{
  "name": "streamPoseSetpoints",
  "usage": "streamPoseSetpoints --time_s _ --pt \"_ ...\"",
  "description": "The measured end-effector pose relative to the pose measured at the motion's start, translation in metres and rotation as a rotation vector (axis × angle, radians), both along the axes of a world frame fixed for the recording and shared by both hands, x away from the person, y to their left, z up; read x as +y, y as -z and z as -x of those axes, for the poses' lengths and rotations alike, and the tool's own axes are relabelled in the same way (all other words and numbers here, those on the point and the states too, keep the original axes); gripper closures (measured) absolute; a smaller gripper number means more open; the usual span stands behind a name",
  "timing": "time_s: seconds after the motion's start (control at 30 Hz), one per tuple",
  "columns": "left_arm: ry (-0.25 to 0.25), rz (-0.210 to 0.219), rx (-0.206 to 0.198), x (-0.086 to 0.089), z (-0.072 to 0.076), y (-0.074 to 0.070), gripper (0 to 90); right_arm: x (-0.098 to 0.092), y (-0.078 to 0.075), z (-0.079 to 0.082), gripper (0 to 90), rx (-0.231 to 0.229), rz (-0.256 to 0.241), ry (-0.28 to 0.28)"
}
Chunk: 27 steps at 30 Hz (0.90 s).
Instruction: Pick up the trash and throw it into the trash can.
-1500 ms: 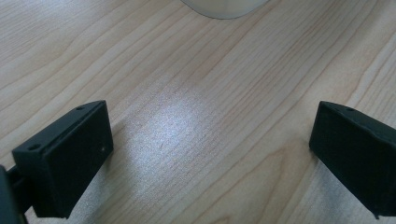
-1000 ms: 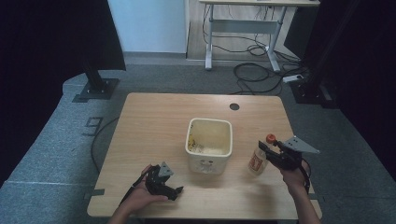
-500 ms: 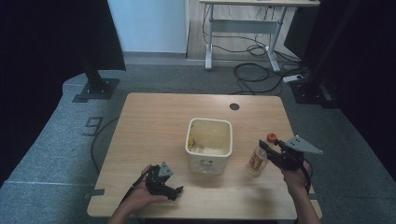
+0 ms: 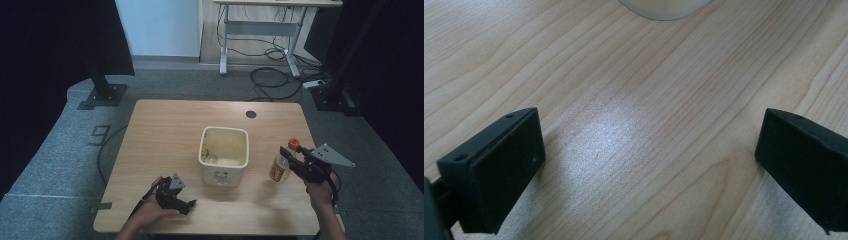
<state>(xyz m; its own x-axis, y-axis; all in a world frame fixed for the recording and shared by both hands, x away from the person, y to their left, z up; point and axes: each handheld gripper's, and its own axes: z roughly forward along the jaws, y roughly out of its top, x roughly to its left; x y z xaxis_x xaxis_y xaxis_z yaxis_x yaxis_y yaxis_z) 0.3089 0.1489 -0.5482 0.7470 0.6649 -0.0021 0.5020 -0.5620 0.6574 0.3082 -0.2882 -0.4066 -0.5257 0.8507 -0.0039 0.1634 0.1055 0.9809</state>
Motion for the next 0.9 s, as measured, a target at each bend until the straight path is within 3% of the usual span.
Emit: streamPoseSetpoints --time_s 0.4,0.9 --pt "0.001 0.000 0.002 0.000 0.000 0.000 0.0 0.009 -0.026 0.015 56.2 -0.075 -0.022 -0.030" --pt "0.001 0.000 0.002 0.000 0.000 0.000 0.0 0.011 -0.035 0.021 56.3 -0.092 -0.037 -0.024"
